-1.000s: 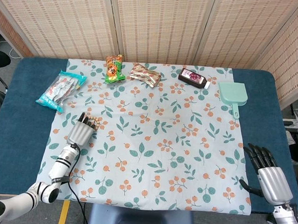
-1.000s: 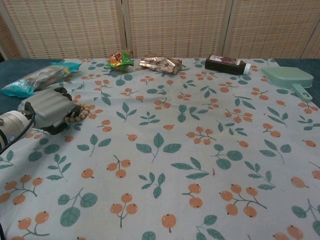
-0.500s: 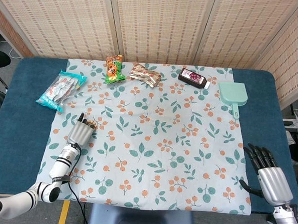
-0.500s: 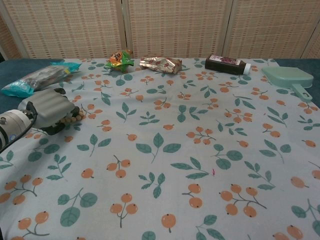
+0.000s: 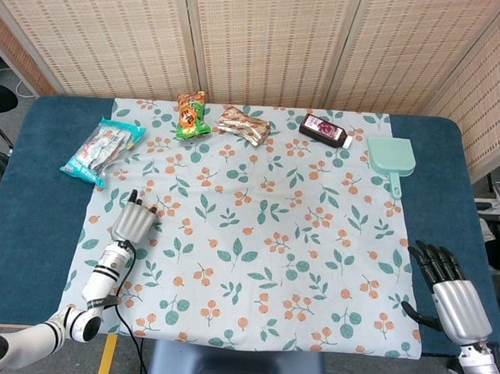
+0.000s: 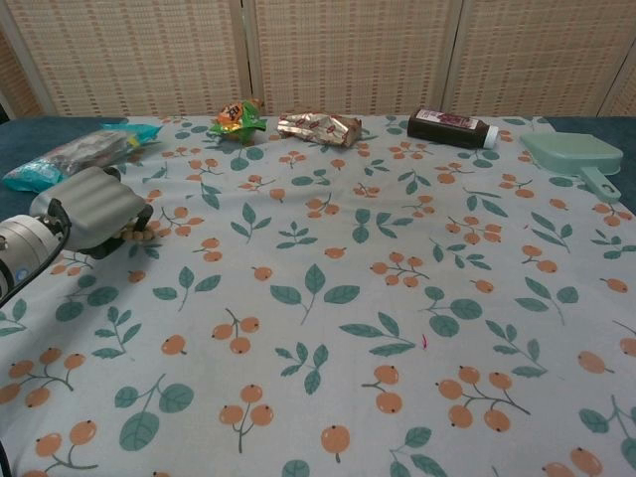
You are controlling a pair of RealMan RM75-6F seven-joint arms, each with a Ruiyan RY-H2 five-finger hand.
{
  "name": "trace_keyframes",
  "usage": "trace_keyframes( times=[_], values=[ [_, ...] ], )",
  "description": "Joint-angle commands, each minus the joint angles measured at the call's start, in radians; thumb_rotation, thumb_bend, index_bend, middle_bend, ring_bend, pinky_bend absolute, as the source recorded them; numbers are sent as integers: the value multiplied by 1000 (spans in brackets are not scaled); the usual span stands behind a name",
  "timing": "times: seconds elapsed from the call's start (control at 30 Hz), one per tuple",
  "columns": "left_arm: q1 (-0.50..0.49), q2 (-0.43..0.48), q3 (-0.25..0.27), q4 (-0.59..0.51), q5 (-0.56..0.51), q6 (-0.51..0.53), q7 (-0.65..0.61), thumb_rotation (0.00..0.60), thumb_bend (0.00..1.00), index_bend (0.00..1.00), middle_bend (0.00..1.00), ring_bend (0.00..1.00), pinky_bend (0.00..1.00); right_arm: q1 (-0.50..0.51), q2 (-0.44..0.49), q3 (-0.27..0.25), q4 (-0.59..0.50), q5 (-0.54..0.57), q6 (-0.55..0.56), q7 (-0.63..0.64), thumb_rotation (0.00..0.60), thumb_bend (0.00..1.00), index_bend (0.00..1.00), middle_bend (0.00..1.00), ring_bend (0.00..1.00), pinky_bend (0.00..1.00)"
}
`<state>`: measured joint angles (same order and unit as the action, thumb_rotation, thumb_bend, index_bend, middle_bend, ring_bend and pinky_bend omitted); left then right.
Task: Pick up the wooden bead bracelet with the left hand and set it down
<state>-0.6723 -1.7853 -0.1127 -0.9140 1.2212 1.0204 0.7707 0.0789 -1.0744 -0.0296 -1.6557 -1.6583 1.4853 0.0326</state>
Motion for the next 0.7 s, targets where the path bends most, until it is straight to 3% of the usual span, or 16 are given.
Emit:
trace_keyframes(
  times=[0.03, 0.47, 0.57, 0.7],
  values=[
    [4, -24, 5, 47, 31, 30, -32, 600, 582, 725, 792, 465, 231, 0, 0, -1, -1, -2, 0, 0, 559, 151, 0, 0, 0, 0],
    [-10, -30, -15, 109, 71, 70, -89, 600, 589, 789, 834, 505, 248, 0, 2, -1, 0, -5, 1, 6, 559, 151, 0, 0, 0, 0],
    [-27, -14, -35, 100, 63, 57, -82, 600, 603, 798, 835, 505, 249, 1, 3, 0, 1, -3, -1, 6, 559, 151, 0, 0, 0, 0],
    [-45, 21, -111, 26, -50, -42, -94, 600, 609, 835, 838, 510, 252, 2, 2, 0, 1, -1, -4, 5, 560, 152, 0, 0, 0, 0]
  ],
)
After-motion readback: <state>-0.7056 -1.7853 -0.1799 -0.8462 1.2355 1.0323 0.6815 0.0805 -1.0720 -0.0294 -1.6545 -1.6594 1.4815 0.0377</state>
